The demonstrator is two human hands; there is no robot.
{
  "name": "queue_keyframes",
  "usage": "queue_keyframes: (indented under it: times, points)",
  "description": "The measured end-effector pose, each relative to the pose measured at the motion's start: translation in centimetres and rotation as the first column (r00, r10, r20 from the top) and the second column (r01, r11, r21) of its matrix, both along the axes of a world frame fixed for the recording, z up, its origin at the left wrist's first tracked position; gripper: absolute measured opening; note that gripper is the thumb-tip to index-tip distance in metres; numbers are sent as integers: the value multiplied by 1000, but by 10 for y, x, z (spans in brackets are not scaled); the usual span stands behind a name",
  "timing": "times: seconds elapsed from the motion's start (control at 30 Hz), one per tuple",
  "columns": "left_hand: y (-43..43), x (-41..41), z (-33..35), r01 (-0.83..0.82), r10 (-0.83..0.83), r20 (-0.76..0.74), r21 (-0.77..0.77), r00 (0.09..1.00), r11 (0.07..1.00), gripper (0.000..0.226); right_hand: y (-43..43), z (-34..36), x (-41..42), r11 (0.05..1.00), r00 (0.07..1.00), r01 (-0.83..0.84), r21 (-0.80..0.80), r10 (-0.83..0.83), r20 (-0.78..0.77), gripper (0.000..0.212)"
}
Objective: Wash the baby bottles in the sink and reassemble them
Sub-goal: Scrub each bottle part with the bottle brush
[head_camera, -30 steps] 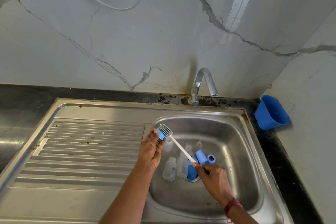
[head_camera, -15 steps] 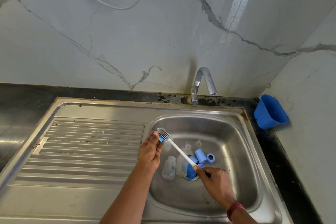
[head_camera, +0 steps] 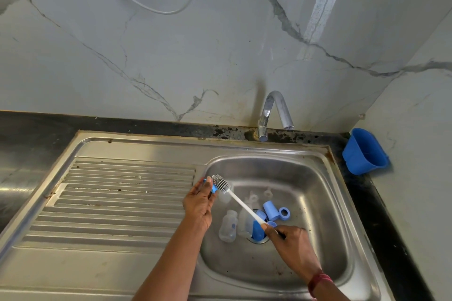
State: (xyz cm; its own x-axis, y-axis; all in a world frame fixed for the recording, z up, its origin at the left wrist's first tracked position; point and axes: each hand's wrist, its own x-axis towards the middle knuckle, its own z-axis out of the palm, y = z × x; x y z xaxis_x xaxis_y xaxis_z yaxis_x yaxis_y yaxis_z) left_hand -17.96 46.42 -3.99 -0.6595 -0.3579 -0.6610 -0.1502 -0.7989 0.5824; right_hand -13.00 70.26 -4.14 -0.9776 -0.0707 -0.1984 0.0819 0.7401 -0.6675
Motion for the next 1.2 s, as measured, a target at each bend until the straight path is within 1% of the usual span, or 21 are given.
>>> queue_keyframes:
  times: [0.13,0.2,0.3,0.43,0.5,0.57,0.63,0.73,0.8,0.9,1.0,1.2]
  points:
    - [6,2,-1,69,-70,-3,-101,998,992,24,-4,2,0,1000,999,7,7,-7,-35,61]
    - [6,3,0,90,-92,-12,-126,996,988,28,-6,4,0,1000,999,9,4,-9,-44,60]
    - [0,5,3,137,-144,-52,-119,988,983,30,-7,5,0,1000,999,18,-6,-18,-40,61]
    - [5,8,8,223,-228,-153,-53,962,973,37,-10,5,1,996,997,70,-55,-71,-20,62]
    - [9,8,10,185,-182,-182,-1,966,983,39,-11,3,2,993,996,91,-69,-92,-8,62]
    - [8,8,11,114,-102,-190,57,977,992,41,-9,0,5,994,996,84,-68,-84,1,62]
    - [4,7,10,62,-45,-188,84,981,995,36,-6,-3,8,996,997,73,-59,-73,10,63]
    - [2,9,7,58,-45,-188,65,981,996,22,-2,-9,12,997,998,66,-43,-65,13,63]
    - [7,13,6,104,-96,-198,30,976,994,13,-1,-10,13,997,998,67,-26,-67,16,64]
    - [15,20,1,150,-151,-181,-18,972,989,12,-1,-10,14,997,998,70,19,-70,0,65]
    - [21,21,-4,84,-84,-143,-6,986,996,14,0,-14,20,996,998,66,57,-67,10,67]
    - [39,1,-16,-47,47,-32,0,998,999,8,20,-25,28,997,997,64,34,-66,47,67]
